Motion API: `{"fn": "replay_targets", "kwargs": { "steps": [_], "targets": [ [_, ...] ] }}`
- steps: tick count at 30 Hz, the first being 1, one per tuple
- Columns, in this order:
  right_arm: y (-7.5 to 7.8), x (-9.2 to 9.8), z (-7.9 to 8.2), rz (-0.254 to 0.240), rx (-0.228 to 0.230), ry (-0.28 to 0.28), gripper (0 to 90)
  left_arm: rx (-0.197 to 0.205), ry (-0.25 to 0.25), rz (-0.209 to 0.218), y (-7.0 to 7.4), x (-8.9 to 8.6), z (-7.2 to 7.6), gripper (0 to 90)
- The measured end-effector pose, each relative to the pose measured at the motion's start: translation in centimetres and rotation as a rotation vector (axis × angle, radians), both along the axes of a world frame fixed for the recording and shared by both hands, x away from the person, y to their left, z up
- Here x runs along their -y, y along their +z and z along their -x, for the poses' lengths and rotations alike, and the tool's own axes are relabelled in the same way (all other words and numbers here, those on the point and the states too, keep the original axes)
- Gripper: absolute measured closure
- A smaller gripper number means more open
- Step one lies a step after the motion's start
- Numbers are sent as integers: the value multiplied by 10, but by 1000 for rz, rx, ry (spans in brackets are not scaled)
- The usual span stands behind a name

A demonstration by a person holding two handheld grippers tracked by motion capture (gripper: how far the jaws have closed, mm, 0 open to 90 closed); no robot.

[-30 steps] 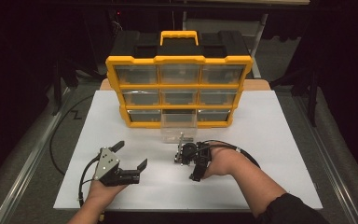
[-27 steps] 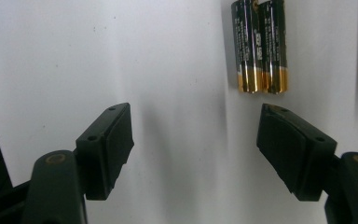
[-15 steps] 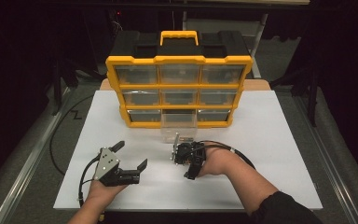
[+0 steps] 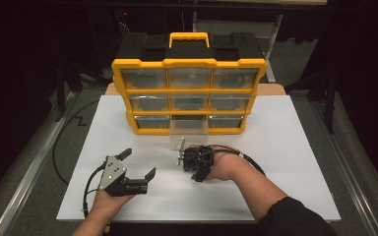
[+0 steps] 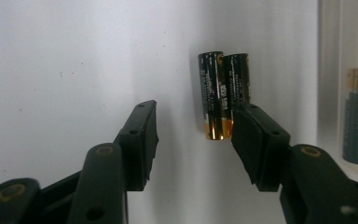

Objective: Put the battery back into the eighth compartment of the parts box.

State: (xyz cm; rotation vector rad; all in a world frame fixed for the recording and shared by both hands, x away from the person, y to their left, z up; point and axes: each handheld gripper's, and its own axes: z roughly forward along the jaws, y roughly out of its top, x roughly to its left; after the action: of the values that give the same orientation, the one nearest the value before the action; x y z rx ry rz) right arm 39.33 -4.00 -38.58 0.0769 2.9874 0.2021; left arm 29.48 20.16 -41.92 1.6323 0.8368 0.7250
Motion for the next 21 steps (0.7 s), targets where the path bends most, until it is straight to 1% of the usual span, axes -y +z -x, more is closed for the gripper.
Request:
{"fn": "replay_targets", "kwargs": {
  "steps": [1,2,3,5,8,11,13,15,18,21],
  "targets": [
    [0,0,-1,-4,1,1,552,0,0,1,0,0,0,7],
    [0,0,-1,-1,5,6,558,0,0,1,0,0,0,7],
    [0,0,-1,9,7,-1,568,1,0,0,0,0,0,7],
    [-2,0,-2,6,11,15,579,1,0,1,0,0,0,7],
    [-3,-1,-3,7,7,10,598,0,0,1,0,0,0,7],
    [-3,-1,-3,12,14,8,617,1,-1,2,0,0,0,7],
    [-3,-1,-4,23,18,19,631,2,-1,2,0,0,0,7],
    [-4,-1,-3,17,13,10,646,2,-1,2,0,0,0,7],
    [-4,-2,-4,24,12,13,669,3,-2,3,0,0,0,7],
    [-5,-3,-4,21,7,18,689,1,-3,0,0,0,0,7]
  ]
}}
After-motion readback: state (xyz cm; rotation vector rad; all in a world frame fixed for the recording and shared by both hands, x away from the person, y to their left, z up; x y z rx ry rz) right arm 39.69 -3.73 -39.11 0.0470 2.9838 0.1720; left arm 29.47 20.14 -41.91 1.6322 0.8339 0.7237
